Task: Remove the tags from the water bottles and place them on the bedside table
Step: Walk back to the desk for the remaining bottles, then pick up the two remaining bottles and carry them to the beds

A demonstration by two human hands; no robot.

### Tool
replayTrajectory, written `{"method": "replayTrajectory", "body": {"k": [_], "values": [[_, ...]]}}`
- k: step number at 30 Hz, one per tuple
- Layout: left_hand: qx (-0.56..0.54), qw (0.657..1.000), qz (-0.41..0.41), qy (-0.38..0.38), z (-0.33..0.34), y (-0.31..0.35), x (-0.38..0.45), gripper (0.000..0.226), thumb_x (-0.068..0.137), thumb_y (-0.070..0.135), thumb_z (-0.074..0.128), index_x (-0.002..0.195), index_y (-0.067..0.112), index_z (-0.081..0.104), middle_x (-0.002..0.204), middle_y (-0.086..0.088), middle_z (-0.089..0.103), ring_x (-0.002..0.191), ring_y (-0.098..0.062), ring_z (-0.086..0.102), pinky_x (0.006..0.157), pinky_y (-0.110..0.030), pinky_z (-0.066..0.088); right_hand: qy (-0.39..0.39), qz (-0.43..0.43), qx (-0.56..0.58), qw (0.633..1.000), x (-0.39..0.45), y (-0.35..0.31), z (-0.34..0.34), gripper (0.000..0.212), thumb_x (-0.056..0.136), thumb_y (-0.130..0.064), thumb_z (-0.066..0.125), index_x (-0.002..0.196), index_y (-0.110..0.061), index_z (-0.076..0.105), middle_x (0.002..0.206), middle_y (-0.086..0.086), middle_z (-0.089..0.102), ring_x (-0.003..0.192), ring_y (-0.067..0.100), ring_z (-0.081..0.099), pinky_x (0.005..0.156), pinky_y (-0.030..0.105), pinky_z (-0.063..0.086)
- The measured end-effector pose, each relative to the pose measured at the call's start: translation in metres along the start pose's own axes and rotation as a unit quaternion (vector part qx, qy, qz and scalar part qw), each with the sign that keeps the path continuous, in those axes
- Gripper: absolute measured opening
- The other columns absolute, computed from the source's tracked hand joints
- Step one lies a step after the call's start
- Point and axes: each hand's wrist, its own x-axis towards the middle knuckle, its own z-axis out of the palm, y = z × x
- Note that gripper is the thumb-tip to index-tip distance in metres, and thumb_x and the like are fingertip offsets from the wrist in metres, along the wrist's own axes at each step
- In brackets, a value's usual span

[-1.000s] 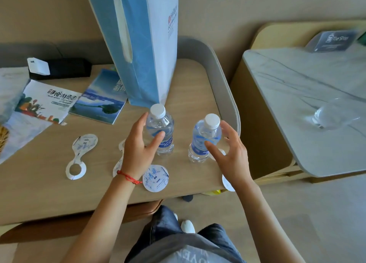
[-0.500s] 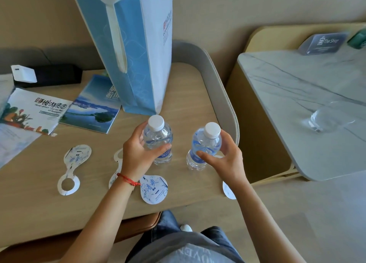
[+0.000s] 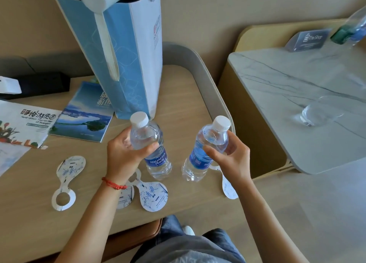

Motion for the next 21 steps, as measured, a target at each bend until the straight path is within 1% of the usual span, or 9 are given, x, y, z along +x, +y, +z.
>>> {"method": "replayTrajectory", "body": {"k": [2,4,7,11,14,17,18,20,21], "values": [[-0.008,1.000,0.011,-0.014,0.001,0.006,0.002,0.026,0.058,0.042,0.071,0.082,0.036,0.063,0.075,0.031,0.068,0.073,0.008,0.062,0.066,-0.004,0.044,0.008,-0.011,0.007,1.000,-0.005,-0.005,-0.006,0.043,0.068,-0.010,0.079,0.105,-0.026,0.063,0.094,-0.021,0.071,0.091,0.000,0.066,0.068,0.010,0.051],[-0.025,0.999,0.012,-0.031,0.005,0.011,0.004,0.028,0.059,0.040,0.069,0.085,0.031,0.064,0.077,0.033,0.067,0.076,0.011,0.062,0.068,-0.002,0.043,0.015,-0.021,0.015,1.000,-0.010,-0.010,-0.013,0.041,0.068,-0.010,0.079,0.098,-0.033,0.062,0.091,-0.025,0.071,0.088,-0.001,0.067,0.066,0.008,0.050],[-0.051,0.997,-0.002,-0.064,0.012,0.013,0.007,0.036,0.059,0.042,0.068,0.089,0.023,0.065,0.077,0.031,0.068,0.078,0.009,0.063,0.071,-0.004,0.044,0.048,-0.018,0.035,0.998,-0.017,-0.014,-0.026,0.034,0.063,-0.027,0.078,0.093,-0.031,0.064,0.087,-0.019,0.073,0.085,0.005,0.069,0.065,0.013,0.052],[-0.082,0.991,-0.021,-0.107,0.027,0.016,0.008,0.037,0.056,0.043,0.069,0.087,0.024,0.067,0.075,0.021,0.071,0.077,0.001,0.065,0.074,-0.014,0.050,0.101,-0.018,0.039,0.994,-0.028,-0.017,-0.047,0.045,0.056,-0.048,0.078,0.095,-0.029,0.066,0.088,-0.016,0.073,0.084,0.009,0.070,0.065,0.016,0.053],[-0.099,0.985,-0.036,-0.136,0.043,0.019,0.007,0.039,0.054,0.042,0.071,0.085,0.020,0.069,0.074,0.008,0.072,0.078,-0.013,0.065,0.075,-0.030,0.052,0.154,-0.010,0.025,0.988,-0.040,-0.015,-0.064,0.044,0.058,-0.045,0.074,0.096,-0.024,0.066,0.086,-0.020,0.072,0.081,0.003,0.069,0.064,0.012,0.051],[-0.110,0.975,-0.023,-0.191,0.062,0.024,0.001,0.034,0.057,0.040,0.071,0.086,0.023,0.069,0.077,0.014,0.072,0.078,-0.009,0.066,0.074,-0.024,0.053,0.208,0.001,0.015,0.978,-0.059,-0.010,-0.084,0.051,0.060,-0.045,0.071,0.099,-0.012,0.066,0.082,-0.016,0.073,0.080,0.005,0.069,0.064,0.014,0.053],[-0.107,0.973,-0.019,-0.202,0.068,0.026,-0.003,0.032,0.058,0.041,0.070,0.085,0.024,0.069,0.076,0.015,0.072,0.078,-0.009,0.066,0.074,-0.025,0.053,0.227,0.006,0.016,0.974,-0.067,-0.010,-0.090,0.053,0.061,-0.045,0.071,0.100,-0.010,0.066,0.082,-0.016,0.072,0.079,0.005,0.069,0.064,0.015,0.053],[-0.108,0.970,-0.029,-0.216,0.081,0.029,-0.009,0.028,0.056,0.043,0.071,0.078,0.028,0.069,0.073,0.010,0.071,0.079,-0.021,0.066,0.076,-0.037,0.053,0.254,0.006,0.017,0.967,-0.084,-0.010,-0.104,0.046,0.062,-0.043,0.070,0.096,-0.013,0.067,0.079,-0.016,0.073,0.076,0.005,0.069,0.063,0.014,0.052],[-0.115,0.966,-0.036,-0.227,0.088,0.032,-0.013,0.026,0.054,0.044,0.071,0.075,0.029,0.070,0.073,0.009,0.071,0.079,-0.024,0.066,0.076,-0.038,0.053,0.266,0.005,0.016,0.964,-0.093,-0.010,-0.110,0.040,0.062,-0.042,0.070,0.093,-0.017,0.068,0.079,-0.016,0.073,0.074,0.005,0.069,0.062,0.014,0.052]]}}
